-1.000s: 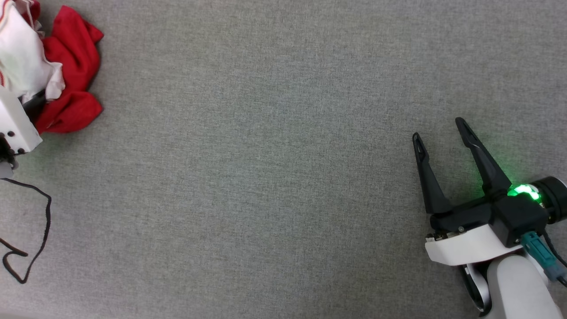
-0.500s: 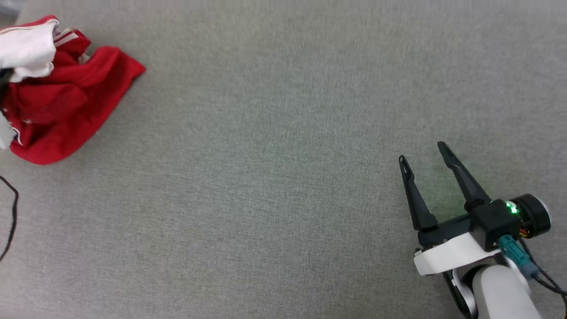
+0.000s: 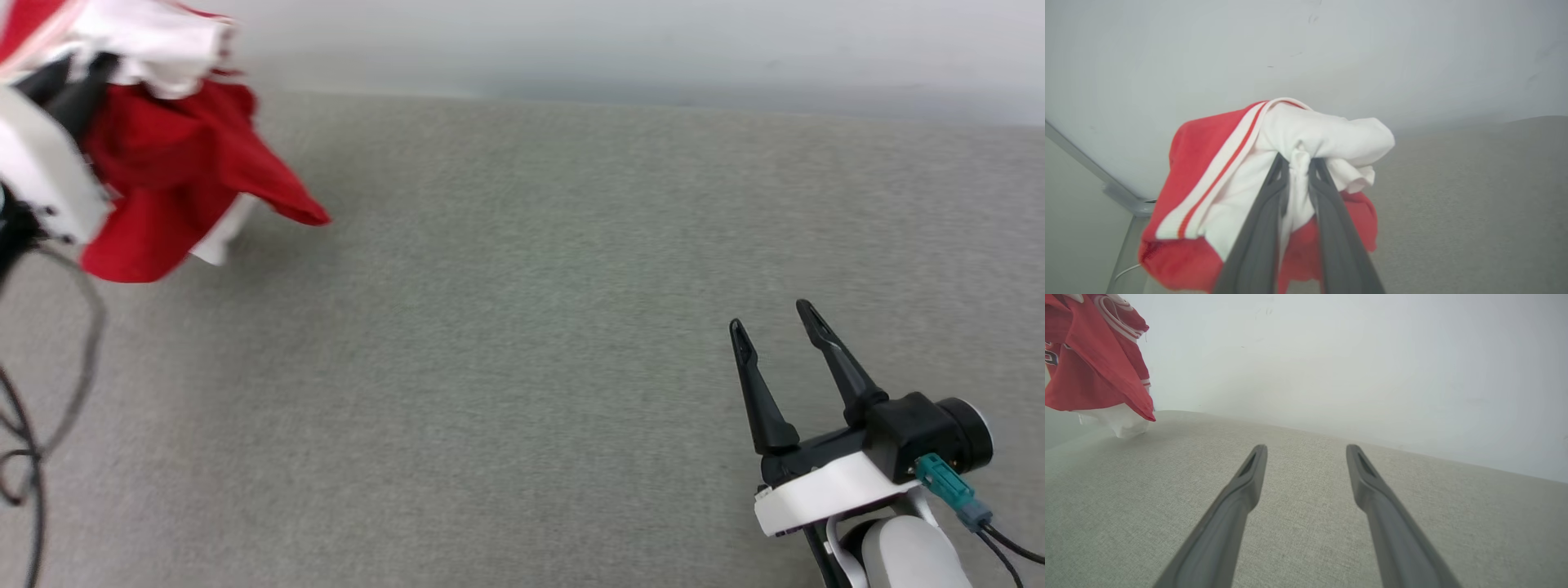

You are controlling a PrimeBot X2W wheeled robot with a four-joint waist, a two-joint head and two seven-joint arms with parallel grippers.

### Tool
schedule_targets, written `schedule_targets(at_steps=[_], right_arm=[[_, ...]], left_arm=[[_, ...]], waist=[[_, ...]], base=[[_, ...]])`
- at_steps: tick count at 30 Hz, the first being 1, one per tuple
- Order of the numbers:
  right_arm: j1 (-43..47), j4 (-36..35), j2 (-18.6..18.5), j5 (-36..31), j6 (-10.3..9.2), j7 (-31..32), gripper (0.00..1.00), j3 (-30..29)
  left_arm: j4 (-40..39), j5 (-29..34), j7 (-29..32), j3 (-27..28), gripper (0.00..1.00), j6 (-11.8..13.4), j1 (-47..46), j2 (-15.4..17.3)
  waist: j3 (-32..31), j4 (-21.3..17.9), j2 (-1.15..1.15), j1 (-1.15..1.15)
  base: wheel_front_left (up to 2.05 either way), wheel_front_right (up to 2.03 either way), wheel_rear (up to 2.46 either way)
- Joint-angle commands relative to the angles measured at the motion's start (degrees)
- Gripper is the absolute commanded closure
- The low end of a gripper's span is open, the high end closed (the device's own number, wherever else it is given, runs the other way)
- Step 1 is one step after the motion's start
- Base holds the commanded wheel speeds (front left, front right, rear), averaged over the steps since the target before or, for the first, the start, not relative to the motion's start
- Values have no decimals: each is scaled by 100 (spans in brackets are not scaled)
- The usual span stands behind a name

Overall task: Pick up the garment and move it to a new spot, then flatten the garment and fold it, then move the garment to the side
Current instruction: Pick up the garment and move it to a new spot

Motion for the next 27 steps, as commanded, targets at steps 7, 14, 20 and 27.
schedule_targets(at_steps=[7, 14, 20, 27], right_arm=[[57, 25, 22, 379, -8, -10, 0, 0], [160, 48, 23, 465, -7, -10, 0, -191], [182, -1, 24, 426, -6, -10, 0, -429], [84, -52, 23, 441, -6, -11, 0, -612]], left_arm=[[-916, -386, 374, -271, 100, 348, 307, -667], [-1616, -579, 241, -539, 100, 598, 304, -1616], [-2000, -873, -70, -497, 100, 797, -59, -2630], [-2011, -1270, -268, -161, 100, 1161, -40, -3088]], waist=[[-446, -891, 0, 1], [-537, -1452, 0, 1], [-493, -1565, 0, 1], [-320, -1414, 0, 1]], base=[[0, 0, 0], [0, 0, 0], [0, 0, 0], [0, 0, 0]])
